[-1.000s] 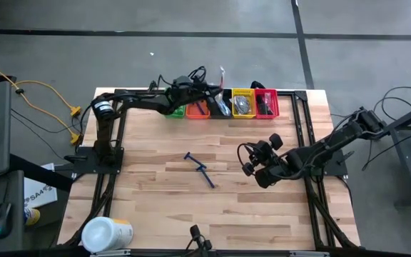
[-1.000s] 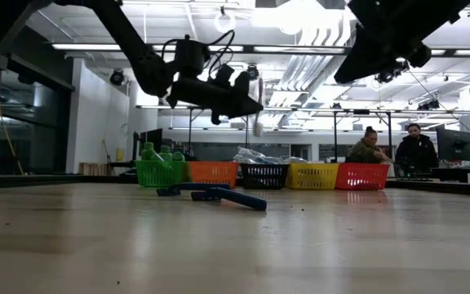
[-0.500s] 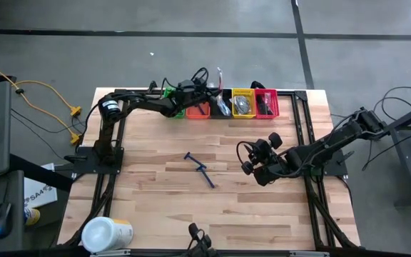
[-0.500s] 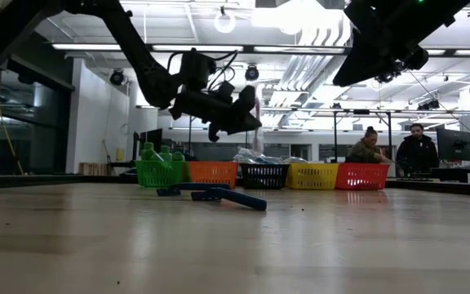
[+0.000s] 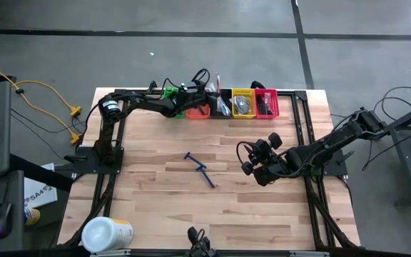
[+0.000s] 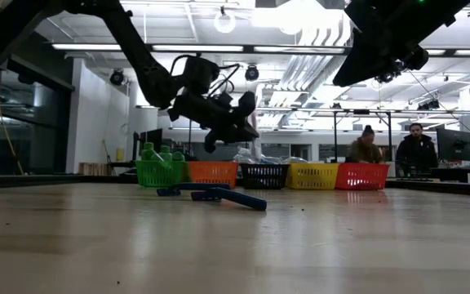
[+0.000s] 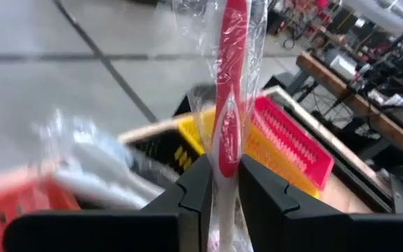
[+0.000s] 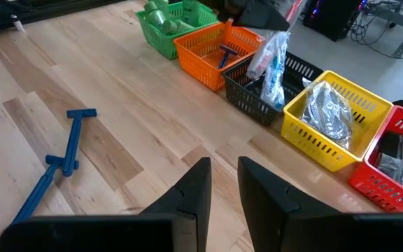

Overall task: Pick & Place Travel size toiletries
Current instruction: Put the orange toothbrush into the black bin

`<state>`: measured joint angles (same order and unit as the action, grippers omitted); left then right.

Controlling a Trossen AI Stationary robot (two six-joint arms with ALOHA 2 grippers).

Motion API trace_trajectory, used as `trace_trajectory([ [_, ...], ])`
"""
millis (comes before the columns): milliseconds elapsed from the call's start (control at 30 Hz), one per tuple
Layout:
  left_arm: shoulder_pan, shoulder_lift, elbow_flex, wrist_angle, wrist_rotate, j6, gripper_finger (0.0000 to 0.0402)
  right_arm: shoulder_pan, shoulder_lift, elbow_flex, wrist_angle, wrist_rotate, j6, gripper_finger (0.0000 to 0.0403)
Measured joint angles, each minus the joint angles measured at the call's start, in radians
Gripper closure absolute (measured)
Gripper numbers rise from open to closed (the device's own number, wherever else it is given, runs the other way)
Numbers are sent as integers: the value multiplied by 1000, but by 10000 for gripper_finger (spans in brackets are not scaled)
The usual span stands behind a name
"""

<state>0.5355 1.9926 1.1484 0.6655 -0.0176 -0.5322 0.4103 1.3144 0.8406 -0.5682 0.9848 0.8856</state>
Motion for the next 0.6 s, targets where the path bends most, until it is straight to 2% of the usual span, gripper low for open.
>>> trace_trajectory([
  [333,1,0,1,-107,2,-52,334,0,0,0,0,0,0,337],
  [600,1,0,1,-153,22,-51,299,0,0,0,12,-27,0,337],
])
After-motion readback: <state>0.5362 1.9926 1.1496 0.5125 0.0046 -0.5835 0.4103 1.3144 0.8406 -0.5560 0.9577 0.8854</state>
